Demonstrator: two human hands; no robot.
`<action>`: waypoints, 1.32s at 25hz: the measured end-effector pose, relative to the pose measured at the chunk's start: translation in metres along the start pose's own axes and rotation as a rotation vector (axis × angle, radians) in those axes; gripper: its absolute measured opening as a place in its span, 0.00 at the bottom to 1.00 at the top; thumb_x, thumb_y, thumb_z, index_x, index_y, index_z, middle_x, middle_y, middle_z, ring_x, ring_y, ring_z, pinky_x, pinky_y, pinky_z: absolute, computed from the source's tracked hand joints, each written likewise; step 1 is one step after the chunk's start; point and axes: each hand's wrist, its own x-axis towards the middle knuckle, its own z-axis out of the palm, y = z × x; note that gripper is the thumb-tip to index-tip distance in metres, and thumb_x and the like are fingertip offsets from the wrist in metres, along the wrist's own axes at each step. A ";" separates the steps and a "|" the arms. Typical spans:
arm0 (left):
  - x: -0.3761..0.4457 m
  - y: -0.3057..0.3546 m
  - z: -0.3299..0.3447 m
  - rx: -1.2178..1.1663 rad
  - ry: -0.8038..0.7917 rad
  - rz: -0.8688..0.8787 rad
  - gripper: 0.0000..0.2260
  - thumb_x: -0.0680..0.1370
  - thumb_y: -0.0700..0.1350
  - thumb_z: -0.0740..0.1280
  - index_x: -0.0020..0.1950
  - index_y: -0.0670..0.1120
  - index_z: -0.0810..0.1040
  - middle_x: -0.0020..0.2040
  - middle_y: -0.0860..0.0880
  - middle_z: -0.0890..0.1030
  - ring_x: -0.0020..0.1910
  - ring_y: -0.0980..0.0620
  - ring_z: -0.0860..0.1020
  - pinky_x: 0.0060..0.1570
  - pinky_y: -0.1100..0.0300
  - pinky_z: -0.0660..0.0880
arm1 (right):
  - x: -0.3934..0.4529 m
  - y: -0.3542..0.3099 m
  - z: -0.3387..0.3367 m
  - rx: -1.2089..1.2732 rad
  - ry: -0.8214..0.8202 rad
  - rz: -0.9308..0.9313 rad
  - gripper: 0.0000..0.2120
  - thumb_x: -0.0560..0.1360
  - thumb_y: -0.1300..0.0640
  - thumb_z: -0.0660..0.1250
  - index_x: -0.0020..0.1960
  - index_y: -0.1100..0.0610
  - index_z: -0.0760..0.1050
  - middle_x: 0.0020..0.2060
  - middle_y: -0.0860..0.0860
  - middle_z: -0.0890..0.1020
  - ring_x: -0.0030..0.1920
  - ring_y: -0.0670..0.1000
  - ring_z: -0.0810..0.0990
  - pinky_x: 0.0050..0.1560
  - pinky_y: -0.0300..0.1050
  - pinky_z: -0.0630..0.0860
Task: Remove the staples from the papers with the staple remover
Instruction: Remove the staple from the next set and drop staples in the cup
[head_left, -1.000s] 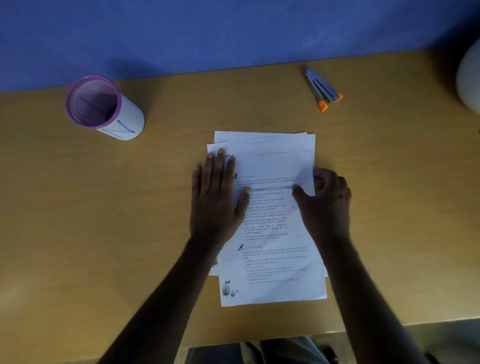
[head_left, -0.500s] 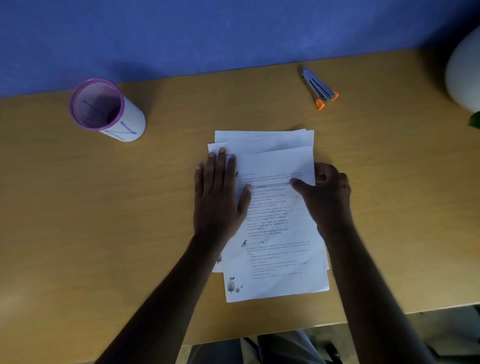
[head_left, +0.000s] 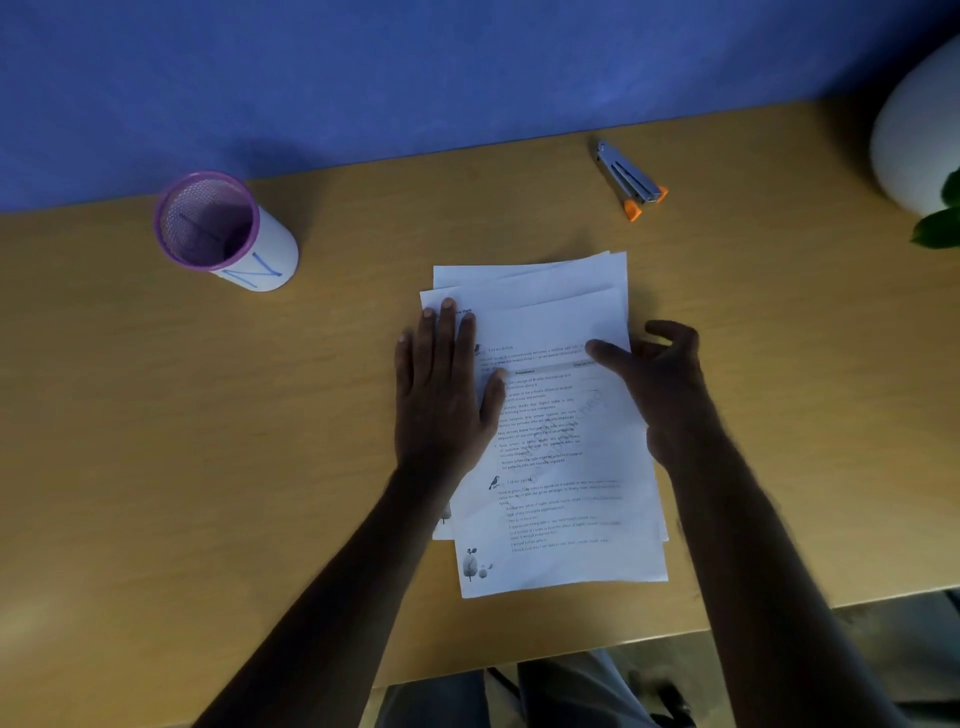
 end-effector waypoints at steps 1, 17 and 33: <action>0.000 0.001 -0.001 -0.021 0.008 -0.002 0.30 0.85 0.58 0.56 0.83 0.42 0.60 0.84 0.41 0.58 0.84 0.41 0.56 0.81 0.40 0.54 | -0.002 0.000 -0.001 0.042 -0.016 0.025 0.29 0.70 0.56 0.82 0.66 0.55 0.72 0.49 0.50 0.84 0.47 0.50 0.84 0.44 0.44 0.79; 0.018 -0.010 -0.119 -1.456 -0.159 -0.573 0.19 0.80 0.41 0.72 0.71 0.43 0.76 0.62 0.45 0.85 0.62 0.45 0.84 0.60 0.51 0.78 | -0.080 -0.027 -0.035 0.274 -0.375 -0.299 0.12 0.83 0.64 0.66 0.65 0.63 0.80 0.59 0.57 0.87 0.55 0.52 0.86 0.53 0.44 0.82; 0.077 -0.006 -0.269 -1.592 0.173 -0.291 0.06 0.83 0.43 0.67 0.56 0.48 0.84 0.53 0.51 0.88 0.53 0.52 0.84 0.54 0.56 0.80 | -0.142 -0.142 0.011 0.339 -0.116 -0.707 0.09 0.84 0.61 0.67 0.62 0.53 0.80 0.57 0.53 0.86 0.59 0.54 0.85 0.64 0.60 0.81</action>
